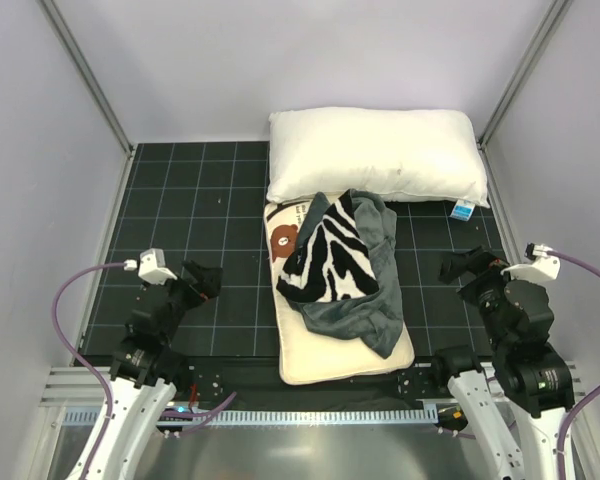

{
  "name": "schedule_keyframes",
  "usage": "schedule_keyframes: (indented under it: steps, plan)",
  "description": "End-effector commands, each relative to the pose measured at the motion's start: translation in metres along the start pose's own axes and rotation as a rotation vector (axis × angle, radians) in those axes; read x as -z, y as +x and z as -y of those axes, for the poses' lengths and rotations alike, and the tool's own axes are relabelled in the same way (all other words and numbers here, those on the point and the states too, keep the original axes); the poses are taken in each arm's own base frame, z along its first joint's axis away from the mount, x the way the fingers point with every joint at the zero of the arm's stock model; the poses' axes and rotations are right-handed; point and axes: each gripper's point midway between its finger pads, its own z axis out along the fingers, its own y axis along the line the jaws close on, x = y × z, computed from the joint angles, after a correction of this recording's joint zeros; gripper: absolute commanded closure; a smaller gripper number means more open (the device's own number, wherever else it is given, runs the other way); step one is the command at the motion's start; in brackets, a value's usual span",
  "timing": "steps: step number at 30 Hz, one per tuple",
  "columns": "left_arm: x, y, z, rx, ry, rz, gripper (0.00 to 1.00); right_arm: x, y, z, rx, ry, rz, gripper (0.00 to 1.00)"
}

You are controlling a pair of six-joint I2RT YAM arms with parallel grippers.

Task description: Put the pillow into the pillowcase

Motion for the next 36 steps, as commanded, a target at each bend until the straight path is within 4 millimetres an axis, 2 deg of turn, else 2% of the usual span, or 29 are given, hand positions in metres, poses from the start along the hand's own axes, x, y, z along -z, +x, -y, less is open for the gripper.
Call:
schedule_keyframes:
  steps: [1, 4, 6, 7, 8, 9, 14, 21, 26, 28, 30, 31, 32, 33, 36]
  plan:
    - [0.0, -0.008, 0.013, -0.017, 0.068, 0.028, 0.0, -0.01, 0.001, -0.011, 0.027, -0.04, -0.022, 0.0]
    - [0.0, -0.003, 0.018, -0.026, 0.098, 0.002, 0.0, -0.016, 0.023, -0.038, 0.102, -0.198, -0.133, 0.0]
    - [-0.001, 0.0, 0.022, -0.034, 0.118, -0.014, 0.0, -0.016, 0.047, -0.066, 0.102, -0.375, -0.24, 0.0]
    - [-0.001, 0.001, 0.024, -0.035, 0.126, -0.022, 0.0, -0.022, 0.058, -0.07, 0.086, -0.388, -0.303, 0.0]
    - [-0.002, 0.0, 0.024, -0.035, 0.128, -0.022, 0.0, -0.027, 0.062, -0.075, 0.082, -0.415, -0.319, 0.0]
    - [-0.003, 0.002, 0.023, -0.039, 0.122, -0.03, 0.0, -0.028, 0.076, -0.08, 0.075, -0.455, -0.382, 0.0]
    - [-0.004, 0.006, 0.028, -0.04, 0.151, -0.055, 0.0, -0.046, 0.109, -0.082, 0.061, -0.486, -0.483, 0.05]
    - [-0.005, 0.009, 0.031, -0.045, 0.164, -0.072, 0.0, -0.052, 0.142, -0.099, 0.062, -0.538, -0.564, 0.06]
    - [-0.007, 0.013, 0.032, -0.047, 0.174, -0.089, 0.0, -0.059, 0.159, -0.114, 0.068, -0.569, -0.595, 0.16]
    - [-0.007, 0.013, 0.034, -0.047, 0.185, -0.093, 0.0, -0.063, 0.169, -0.116, 0.077, -0.552, -0.627, 0.17]
    - [-0.007, 0.014, 0.036, -0.049, 0.196, -0.099, 0.0, -0.062, 0.173, -0.127, 0.092, -0.57, -0.636, 0.24]
    - [-0.008, 0.016, 0.037, -0.047, 0.203, -0.107, 0.0, -0.063, 0.177, -0.13, 0.091, -0.568, -0.656, 0.32]
    - [-0.009, 0.014, 0.04, -0.046, 0.217, -0.101, 0.0, -0.061, 0.173, -0.142, 0.093, -0.597, -0.653, 0.41]
    - [-0.01, 0.017, 0.043, -0.038, 0.23, -0.113, 0.0, -0.06, 0.17, -0.149, 0.089, -0.615, -0.652, 0.61]
    - [-0.012, 0.021, 0.057, -0.024, 0.303, -0.139, 0.0, -0.053, 0.155, -0.179, 0.088, -0.681, -0.642, 0.83]
